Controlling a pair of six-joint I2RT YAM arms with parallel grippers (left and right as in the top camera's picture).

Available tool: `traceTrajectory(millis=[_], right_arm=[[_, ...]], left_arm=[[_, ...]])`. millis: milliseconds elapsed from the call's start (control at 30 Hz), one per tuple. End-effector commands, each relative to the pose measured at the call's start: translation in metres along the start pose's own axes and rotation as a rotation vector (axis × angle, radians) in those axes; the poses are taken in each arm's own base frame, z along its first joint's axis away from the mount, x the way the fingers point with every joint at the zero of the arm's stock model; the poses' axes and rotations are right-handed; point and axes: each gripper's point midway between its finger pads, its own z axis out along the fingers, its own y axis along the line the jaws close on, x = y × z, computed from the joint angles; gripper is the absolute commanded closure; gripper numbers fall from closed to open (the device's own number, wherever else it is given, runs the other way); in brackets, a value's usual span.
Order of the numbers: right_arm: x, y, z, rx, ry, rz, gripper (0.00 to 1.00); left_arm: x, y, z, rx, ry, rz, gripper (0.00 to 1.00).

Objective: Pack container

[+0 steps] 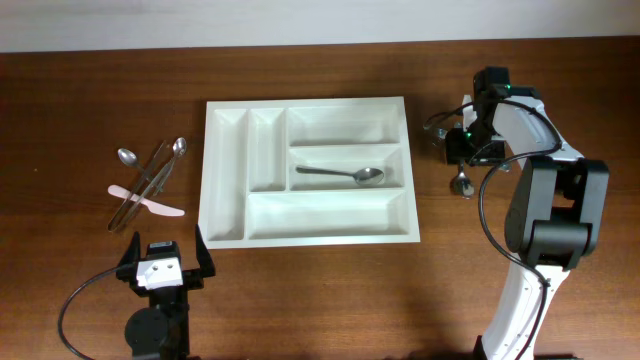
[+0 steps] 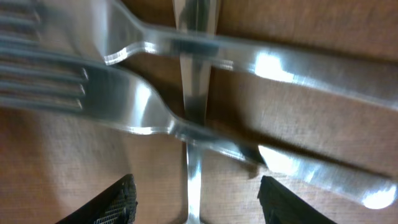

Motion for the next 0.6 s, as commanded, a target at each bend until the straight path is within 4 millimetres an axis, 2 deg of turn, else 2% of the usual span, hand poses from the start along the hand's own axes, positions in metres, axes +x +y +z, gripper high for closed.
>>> traceTrajectory(millis=[0, 133, 367, 567], right_arm=[[-0.006, -0.002, 0.003, 0.011, -0.024, -0.022, 0.37], [-0.014, -0.007, 0.002, 0.036, -0.057, -0.04, 0.36], [-0.015, -0.024, 0.001, 0.128, -0.056, -0.079, 0.32], [-0.016, -0.036, 0.001, 0.141, -0.062, -0.062, 0.29]], left_arm=[[0.0, -0.001, 0.0, 0.006, -0.003, 0.009, 0.01], [0.0, -0.001, 0.0, 0.006, -0.003, 0.009, 0.01], [0.0, -0.001, 0.0, 0.006, -0.003, 0.009, 0.01], [0.0, -0.001, 0.0, 0.005, -0.003, 0.009, 0.01]])
